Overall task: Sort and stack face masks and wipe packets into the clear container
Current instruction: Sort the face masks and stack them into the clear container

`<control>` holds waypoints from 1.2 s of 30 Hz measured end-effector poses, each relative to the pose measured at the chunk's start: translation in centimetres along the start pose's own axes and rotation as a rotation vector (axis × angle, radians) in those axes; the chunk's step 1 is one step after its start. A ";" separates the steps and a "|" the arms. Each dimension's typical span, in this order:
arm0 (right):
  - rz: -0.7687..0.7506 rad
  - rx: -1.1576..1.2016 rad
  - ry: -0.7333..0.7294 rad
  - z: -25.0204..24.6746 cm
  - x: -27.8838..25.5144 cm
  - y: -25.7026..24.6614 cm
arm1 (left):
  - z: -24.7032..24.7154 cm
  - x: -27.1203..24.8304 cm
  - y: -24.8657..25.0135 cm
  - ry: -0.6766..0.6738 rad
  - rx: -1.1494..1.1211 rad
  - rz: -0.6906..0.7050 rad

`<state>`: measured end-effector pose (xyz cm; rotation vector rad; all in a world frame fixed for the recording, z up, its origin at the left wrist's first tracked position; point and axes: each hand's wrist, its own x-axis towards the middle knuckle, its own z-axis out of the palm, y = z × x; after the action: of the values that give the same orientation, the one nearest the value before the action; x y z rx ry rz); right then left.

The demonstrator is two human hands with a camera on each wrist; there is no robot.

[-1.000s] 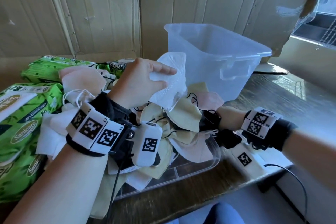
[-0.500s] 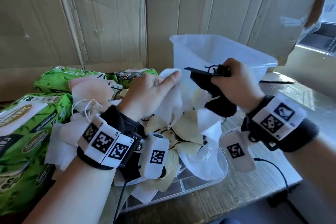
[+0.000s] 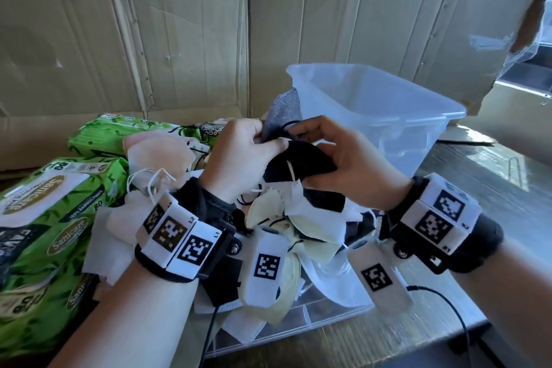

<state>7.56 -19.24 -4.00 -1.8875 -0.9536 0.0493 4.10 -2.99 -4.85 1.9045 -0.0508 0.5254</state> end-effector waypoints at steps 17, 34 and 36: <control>-0.064 0.243 0.604 -4.0 1.8 0.0 | -1.3 -0.2 0.7 -0.077 -0.025 0.077; -0.081 0.186 0.193 -0.3 1.2 0.0 | -1.6 -0.1 0.6 -0.107 -0.145 -0.059; -0.074 0.051 0.292 -0.9 1.5 0.5 | -1.6 -0.1 0.5 -0.134 -0.093 -0.033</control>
<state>9.28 -19.07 -3.44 -1.7525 -0.8114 -0.2382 3.32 -1.75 -4.02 1.8437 -0.1288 0.3663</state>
